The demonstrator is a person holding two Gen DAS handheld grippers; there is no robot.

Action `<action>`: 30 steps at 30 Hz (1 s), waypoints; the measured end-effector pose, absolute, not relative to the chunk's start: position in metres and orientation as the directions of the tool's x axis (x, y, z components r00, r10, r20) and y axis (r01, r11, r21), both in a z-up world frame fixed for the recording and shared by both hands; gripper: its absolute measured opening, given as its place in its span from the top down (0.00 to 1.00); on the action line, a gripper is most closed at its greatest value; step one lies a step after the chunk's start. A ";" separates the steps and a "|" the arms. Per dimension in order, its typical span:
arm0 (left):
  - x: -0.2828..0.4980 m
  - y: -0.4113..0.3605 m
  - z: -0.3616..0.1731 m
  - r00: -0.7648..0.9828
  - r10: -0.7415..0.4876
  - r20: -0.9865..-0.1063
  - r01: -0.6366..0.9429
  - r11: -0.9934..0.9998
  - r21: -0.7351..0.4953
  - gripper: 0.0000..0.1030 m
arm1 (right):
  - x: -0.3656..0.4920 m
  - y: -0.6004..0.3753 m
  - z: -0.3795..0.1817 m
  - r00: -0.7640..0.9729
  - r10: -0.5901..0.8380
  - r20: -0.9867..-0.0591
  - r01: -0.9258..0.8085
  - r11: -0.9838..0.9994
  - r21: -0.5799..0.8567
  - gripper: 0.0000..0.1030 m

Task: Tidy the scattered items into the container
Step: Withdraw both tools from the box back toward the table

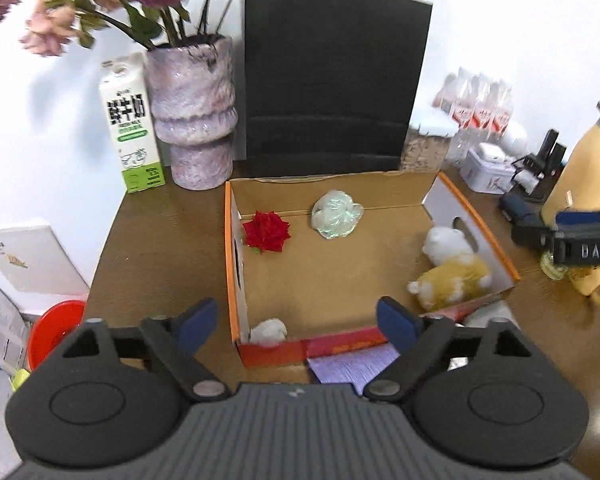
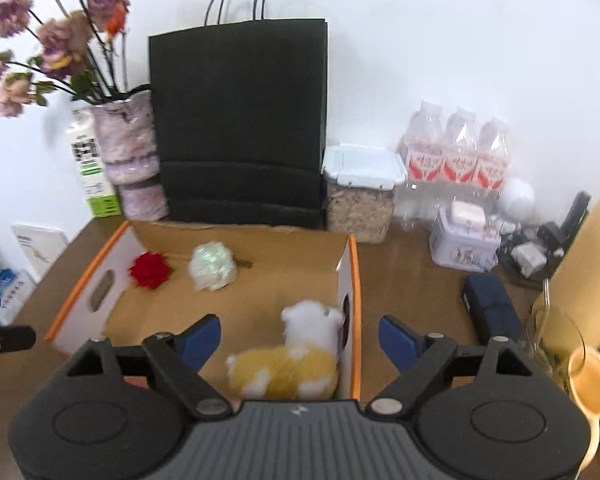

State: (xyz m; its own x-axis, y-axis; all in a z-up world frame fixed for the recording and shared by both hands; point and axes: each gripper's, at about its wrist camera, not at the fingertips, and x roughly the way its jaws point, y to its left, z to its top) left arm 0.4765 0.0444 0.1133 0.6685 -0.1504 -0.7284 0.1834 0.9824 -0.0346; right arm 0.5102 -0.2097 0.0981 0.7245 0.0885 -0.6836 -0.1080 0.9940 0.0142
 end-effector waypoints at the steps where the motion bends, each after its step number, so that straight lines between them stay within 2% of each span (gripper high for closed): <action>1: 0.469 0.045 0.117 0.668 -0.151 -0.729 0.190 0.981 -0.029 0.12 | 0.502 -0.214 0.101 0.721 0.095 -0.686 -0.111 0.994 0.022 0.17; 10: 0.407 0.064 0.124 0.679 -0.111 -0.726 0.100 0.993 -0.058 0.09 | 0.437 -0.260 0.112 0.709 0.136 -0.692 -0.079 0.990 0.114 0.16; 18: 0.323 0.052 0.093 0.744 -0.052 -0.666 0.077 0.997 0.008 0.08 | 0.353 -0.258 0.092 0.737 0.154 -0.658 -0.139 0.987 0.076 0.15; 26: 0.227 0.057 0.085 0.749 -0.140 -0.647 0.144 0.988 -0.048 0.07 | 0.246 -0.259 0.083 0.724 0.296 -0.623 -0.242 0.955 0.173 0.15; 30: 0.175 0.063 0.088 0.797 -0.144 -0.587 0.182 0.983 0.006 0.05 | 0.196 -0.264 0.087 0.756 0.300 -0.582 -0.265 0.953 0.147 0.11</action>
